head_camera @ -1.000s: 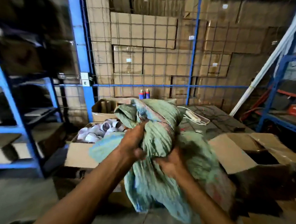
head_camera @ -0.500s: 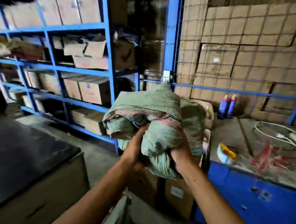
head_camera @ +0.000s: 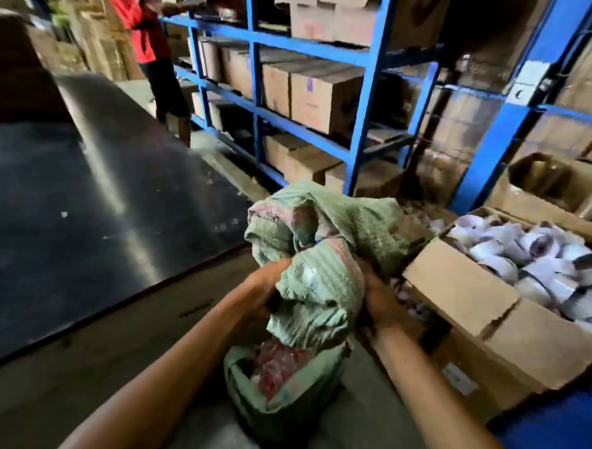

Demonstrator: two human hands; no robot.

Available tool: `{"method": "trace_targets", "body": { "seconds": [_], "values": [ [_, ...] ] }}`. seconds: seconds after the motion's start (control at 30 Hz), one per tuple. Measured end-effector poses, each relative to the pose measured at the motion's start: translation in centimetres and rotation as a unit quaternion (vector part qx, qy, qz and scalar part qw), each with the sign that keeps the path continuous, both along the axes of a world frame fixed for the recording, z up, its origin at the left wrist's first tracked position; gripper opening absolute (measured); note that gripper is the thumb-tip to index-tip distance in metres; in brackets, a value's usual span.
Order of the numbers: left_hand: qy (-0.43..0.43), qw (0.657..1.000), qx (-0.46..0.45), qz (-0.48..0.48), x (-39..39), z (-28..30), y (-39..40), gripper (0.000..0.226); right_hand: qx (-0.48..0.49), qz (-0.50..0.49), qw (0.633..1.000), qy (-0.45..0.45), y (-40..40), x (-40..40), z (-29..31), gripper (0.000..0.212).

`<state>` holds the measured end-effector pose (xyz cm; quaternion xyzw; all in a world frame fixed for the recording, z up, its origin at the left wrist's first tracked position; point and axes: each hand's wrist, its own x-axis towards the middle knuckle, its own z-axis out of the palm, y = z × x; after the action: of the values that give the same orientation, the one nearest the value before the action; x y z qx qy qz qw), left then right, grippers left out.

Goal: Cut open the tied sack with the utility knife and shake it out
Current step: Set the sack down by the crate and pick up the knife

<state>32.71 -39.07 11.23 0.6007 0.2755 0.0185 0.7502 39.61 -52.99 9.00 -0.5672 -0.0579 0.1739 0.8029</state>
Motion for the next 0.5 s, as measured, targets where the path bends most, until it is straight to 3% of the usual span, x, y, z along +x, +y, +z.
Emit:
{"method": "trace_targets", "body": {
  "seconds": [0.03, 0.1, 0.13, 0.17, 0.27, 0.4, 0.5],
  "values": [
    [-0.006, 1.000, 0.025, 0.011, 0.4, -0.9, 0.8, 0.025, -0.026, -0.006, 1.000, -0.002, 1.1, 0.8, -1.4, 0.088],
    [-0.020, 0.998, 0.059, 0.030, 1.5, -3.2, 2.5, 0.016, -0.060, 0.002, 0.998, -0.028, 2.7, 3.2, -4.0, 0.049],
    [-0.009, 0.996, 0.077, 0.048, 2.0, -4.3, 3.4, 0.018, -0.069, 0.019, 0.996, -0.049, 3.5, 4.4, -5.4, 0.028],
    [0.002, 0.992, 0.094, 0.079, 2.2, -5.8, 4.4, 0.027, -0.086, 0.031, 0.994, -0.063, 4.0, 5.2, -6.5, 0.022],
    [0.056, 0.972, 0.105, 0.203, 2.8, -10.5, 6.2, 0.055, -0.158, 0.047, 0.982, -0.088, 5.2, 9.0, -11.9, 0.024],
    [0.141, 0.978, 0.147, 0.040, 5.4, -17.6, 4.6, 0.053, -0.269, 0.108, 0.950, -0.118, 7.2, 12.1, -20.4, 0.037],
    [0.214, 0.966, 0.143, 0.010, 6.8, -26.4, 4.9, 0.059, -0.366, 0.156, 0.903, -0.162, 8.6, 13.7, -27.6, 0.043]
  ]
}}
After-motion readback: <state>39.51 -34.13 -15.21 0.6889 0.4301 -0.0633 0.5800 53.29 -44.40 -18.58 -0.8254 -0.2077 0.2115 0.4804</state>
